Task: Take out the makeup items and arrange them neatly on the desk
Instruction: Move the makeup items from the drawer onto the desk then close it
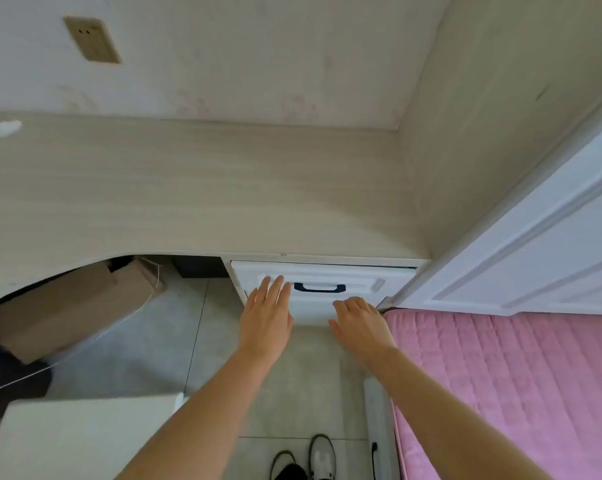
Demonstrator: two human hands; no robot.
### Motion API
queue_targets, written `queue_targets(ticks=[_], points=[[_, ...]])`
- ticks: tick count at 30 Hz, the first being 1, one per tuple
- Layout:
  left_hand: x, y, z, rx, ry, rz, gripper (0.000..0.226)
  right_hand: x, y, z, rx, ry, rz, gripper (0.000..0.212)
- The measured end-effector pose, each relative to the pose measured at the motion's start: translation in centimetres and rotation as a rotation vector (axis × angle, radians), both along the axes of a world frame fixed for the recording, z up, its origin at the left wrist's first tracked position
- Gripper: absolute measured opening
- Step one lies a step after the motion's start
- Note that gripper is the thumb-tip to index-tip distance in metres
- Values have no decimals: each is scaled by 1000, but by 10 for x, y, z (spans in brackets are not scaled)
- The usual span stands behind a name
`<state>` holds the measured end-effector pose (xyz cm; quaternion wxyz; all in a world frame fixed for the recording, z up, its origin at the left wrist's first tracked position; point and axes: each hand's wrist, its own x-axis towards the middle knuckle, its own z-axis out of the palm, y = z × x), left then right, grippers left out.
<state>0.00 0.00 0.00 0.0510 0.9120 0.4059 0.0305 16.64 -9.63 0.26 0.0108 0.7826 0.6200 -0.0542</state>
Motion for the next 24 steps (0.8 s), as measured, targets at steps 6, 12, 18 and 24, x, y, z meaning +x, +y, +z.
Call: queue_targets(ticks=[6, 12, 18, 24], points=[[20, 32, -30, -5, 8, 29, 62, 15, 49, -47, -138, 114, 85, 42], [27, 42, -53, 23, 6, 37, 61, 27, 71, -74, -255, 69, 105, 55], [31, 48, -69, 26, 0, 43, 64, 32, 75, -86, -340, 45, 112, 70], [34, 50, -80, 62, -19, 59, 66, 34, 74, -92, -364, 69, 95, 73]])
